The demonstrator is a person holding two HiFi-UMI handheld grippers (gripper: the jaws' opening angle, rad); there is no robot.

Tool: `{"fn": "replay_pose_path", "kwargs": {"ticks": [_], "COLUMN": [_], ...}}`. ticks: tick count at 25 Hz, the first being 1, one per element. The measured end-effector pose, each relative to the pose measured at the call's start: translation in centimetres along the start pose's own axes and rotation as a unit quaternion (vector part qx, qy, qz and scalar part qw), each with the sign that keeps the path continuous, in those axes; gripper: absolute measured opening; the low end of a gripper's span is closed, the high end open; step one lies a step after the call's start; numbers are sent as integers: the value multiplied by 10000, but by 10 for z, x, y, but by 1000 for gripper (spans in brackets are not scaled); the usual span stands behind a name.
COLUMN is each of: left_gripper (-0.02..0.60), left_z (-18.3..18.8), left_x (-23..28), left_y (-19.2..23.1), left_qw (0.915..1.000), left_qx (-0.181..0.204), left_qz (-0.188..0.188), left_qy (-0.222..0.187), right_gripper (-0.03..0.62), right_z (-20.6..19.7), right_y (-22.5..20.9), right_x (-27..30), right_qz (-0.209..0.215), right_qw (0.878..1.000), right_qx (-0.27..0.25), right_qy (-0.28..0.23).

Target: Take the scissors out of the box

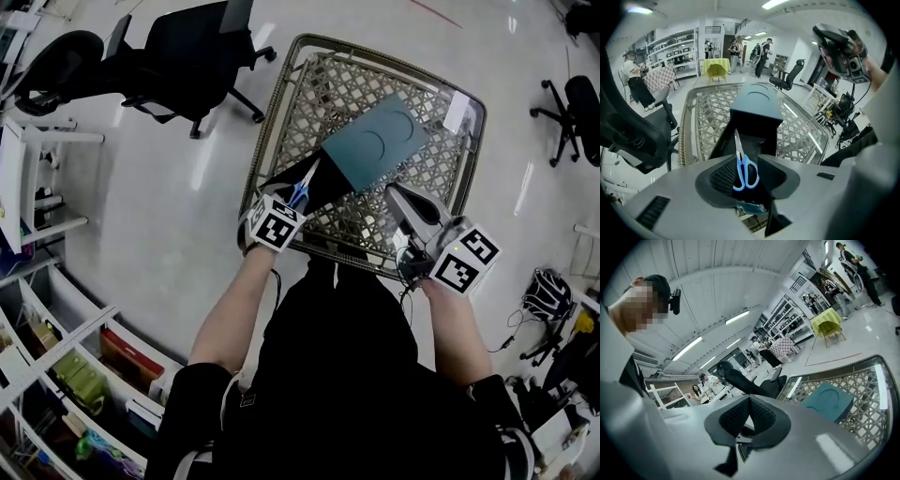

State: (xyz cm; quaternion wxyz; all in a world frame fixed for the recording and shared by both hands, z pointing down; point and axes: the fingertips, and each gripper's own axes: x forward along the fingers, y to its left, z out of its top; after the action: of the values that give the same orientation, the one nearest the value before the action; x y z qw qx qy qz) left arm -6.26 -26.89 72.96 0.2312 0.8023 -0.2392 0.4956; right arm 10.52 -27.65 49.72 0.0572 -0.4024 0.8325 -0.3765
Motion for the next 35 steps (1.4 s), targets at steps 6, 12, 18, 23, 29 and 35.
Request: {"fn": "replay_pose_path", "kwargs": {"ticks": [6,12,18,23,29,35], "left_gripper": [137,137,137,137,137,98], "left_z": [-19,-31,-39,-40,-41,-36], "left_x": [29,42,50,53,54,54], "left_y": [2,5,11,12,11,14], "left_qw": [9960,9907,9870,9840,9862,9890], "left_qx": [302,317,425,527,509,492], "left_qz": [-111,-192,-87,-16,53,139], "left_qy": [837,1308,1549,1704,1572,1389], "right_gripper": [11,9,11,11,11,10], "right_z": [-5,-4,2,5,2,-6], "right_y": [-8,-8,-12,-13,-16,-18], "right_x": [2,-1,-7,-14,-22,-24], "right_qz": [13,14,-37,-44,-60,-14], "right_qw": [9999,9999,9999,9998,9997,9997], "right_qx": [106,136,147,160,204,244], "right_qy": [25,17,-46,-97,-105,-32]}}
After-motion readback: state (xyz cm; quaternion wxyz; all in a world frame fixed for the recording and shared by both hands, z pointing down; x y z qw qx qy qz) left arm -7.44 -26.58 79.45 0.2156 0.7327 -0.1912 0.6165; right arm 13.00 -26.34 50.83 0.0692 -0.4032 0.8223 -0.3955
